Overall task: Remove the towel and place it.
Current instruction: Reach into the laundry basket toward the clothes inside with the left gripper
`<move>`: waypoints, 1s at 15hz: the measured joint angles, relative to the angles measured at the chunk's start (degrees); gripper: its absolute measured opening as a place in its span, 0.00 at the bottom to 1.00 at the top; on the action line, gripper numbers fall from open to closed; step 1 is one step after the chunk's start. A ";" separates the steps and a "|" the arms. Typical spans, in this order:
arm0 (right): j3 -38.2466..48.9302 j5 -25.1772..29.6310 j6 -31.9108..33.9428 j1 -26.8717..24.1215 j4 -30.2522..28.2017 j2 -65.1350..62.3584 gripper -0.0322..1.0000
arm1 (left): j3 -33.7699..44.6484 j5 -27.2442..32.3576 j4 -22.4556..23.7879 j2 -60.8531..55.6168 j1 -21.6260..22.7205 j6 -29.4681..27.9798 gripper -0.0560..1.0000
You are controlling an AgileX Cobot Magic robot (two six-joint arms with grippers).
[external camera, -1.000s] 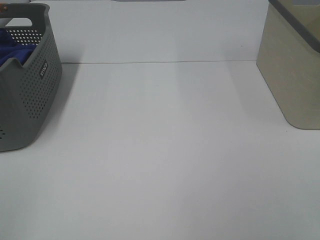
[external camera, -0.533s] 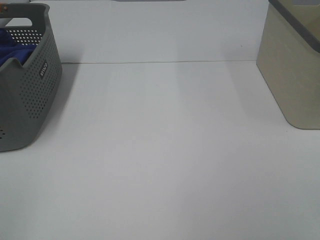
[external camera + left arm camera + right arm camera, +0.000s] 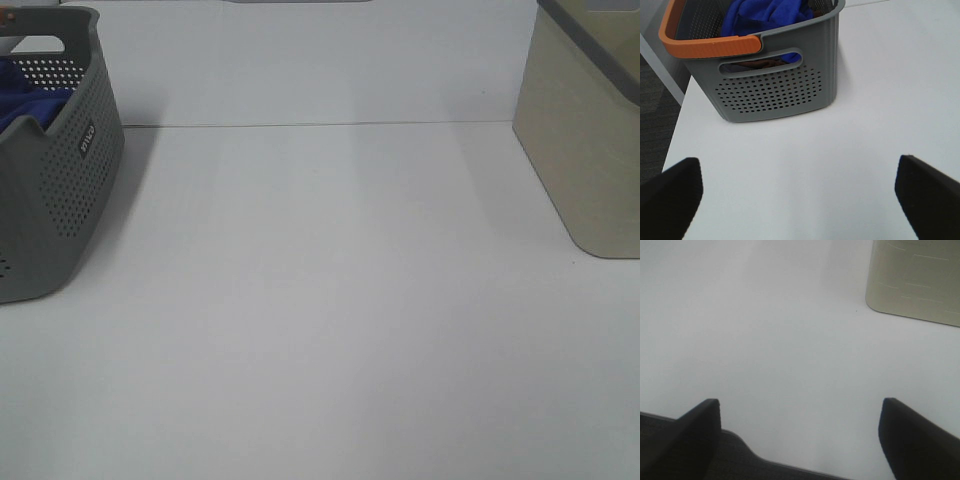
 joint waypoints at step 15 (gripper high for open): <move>0.00 0.00 0.00 0.00 0.00 0.00 0.84 | -1.20 0.17 -1.15 2.01 0.00 9.51 0.99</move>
